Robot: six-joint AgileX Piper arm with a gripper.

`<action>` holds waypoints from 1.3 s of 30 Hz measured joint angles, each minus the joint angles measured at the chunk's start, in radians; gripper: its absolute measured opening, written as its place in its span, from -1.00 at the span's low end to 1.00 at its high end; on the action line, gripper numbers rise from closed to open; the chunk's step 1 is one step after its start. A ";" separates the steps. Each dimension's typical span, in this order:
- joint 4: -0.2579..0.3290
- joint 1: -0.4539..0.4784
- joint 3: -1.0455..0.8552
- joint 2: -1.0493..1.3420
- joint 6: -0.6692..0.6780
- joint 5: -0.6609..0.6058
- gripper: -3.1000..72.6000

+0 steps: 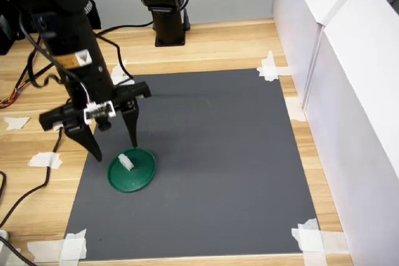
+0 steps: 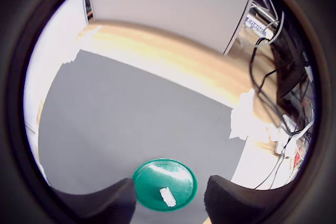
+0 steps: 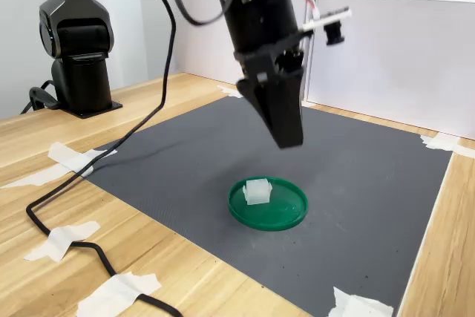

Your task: Grasp a white terminal and put it on the green lid.

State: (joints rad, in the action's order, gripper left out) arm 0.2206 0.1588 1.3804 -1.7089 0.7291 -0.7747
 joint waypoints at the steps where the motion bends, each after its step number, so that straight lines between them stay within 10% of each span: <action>1: 0.000 0.000 0.000 0.025 -0.013 -0.001 0.30; 10: 0.005 0.000 -0.023 0.274 -0.104 -0.010 -0.88; 39: 0.036 0.000 -0.880 1.185 -0.182 0.025 -0.96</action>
State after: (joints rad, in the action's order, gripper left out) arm 0.2569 0.1588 0.5008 -0.5236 0.5475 -0.7494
